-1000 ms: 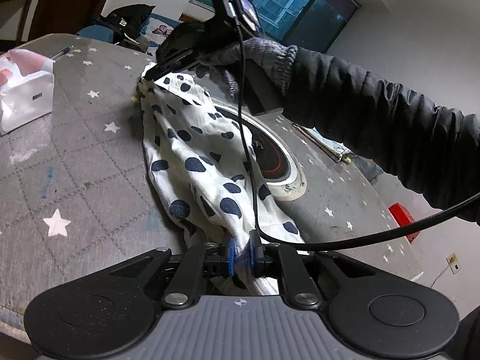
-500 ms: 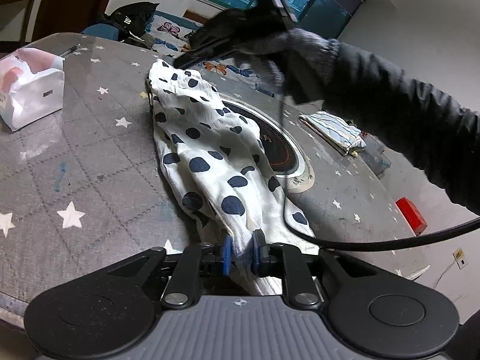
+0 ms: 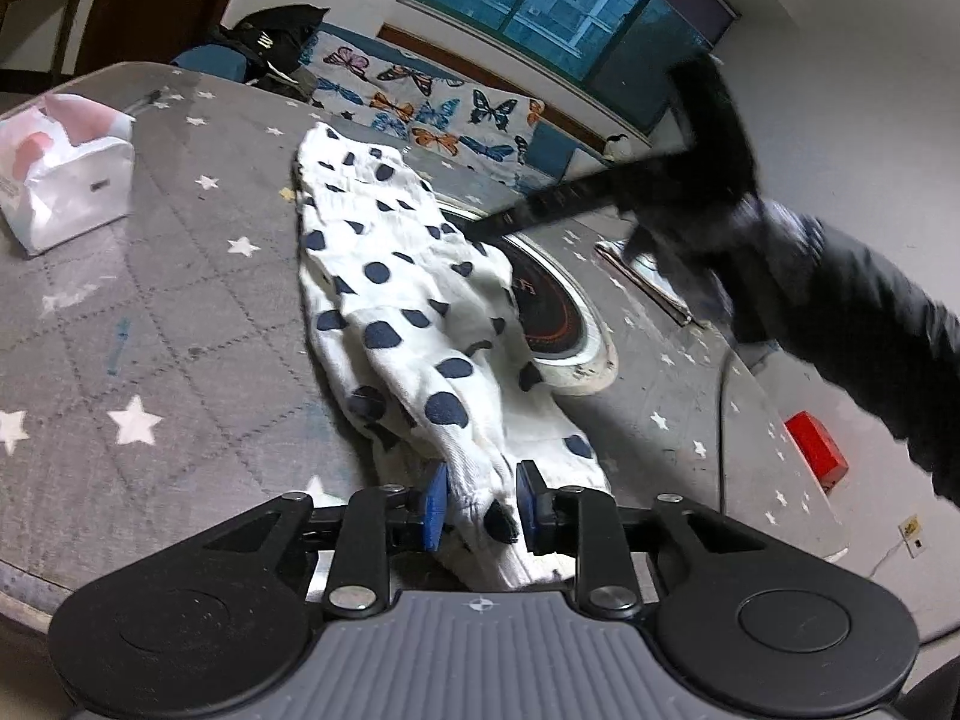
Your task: Fold clothes
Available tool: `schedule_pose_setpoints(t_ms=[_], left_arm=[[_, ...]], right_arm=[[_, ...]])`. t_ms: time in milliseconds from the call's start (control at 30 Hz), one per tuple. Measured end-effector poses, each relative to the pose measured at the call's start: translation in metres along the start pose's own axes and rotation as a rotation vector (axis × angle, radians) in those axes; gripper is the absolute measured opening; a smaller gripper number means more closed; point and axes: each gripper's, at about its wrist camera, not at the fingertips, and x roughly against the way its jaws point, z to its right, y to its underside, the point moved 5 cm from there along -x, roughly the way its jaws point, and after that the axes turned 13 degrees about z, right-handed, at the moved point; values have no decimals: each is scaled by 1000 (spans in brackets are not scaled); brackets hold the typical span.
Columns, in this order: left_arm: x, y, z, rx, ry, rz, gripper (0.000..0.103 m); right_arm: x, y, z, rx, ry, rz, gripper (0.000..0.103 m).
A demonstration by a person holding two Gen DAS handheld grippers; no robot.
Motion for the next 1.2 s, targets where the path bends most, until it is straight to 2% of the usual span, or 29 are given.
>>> schedule_pose_setpoints(t_ms=[67,200,333,433,533,700,833,867,967,1100,1200], left_arm=[[-2,-3,2,10,3,-3,15],[-5,-14,4,55,19,-5,12],[-8,-35,10,161,106,3,12],[-14,-39,13,163,91,5,13],[-14,-30,10,167,65,-17,13],[-8,-4,-2,110,-58,-63,14],[0,9,-10,116,-86,-86,18],[2,9,-10,111,-85,-85,22],[9,3,-7,57,-105,-63,34],[11,-20,-1,5,-117,11,34],[1,-37,8,-17,-73,45,33]], right_arm=[[14,13,-5,1,-19,3,29],[43,38,-16,13,-54,9,31],[69,59,-33,69,-73,8,33],[82,67,-44,88,-98,17,34],[90,76,-56,121,-115,19,35],[94,90,-76,184,-151,1,38],[93,95,-90,221,-186,-5,38],[92,95,-92,222,-194,-4,38],[89,98,-98,224,-213,-11,38],[81,113,-104,224,-234,-58,38],[79,122,-105,210,-247,-82,40]])
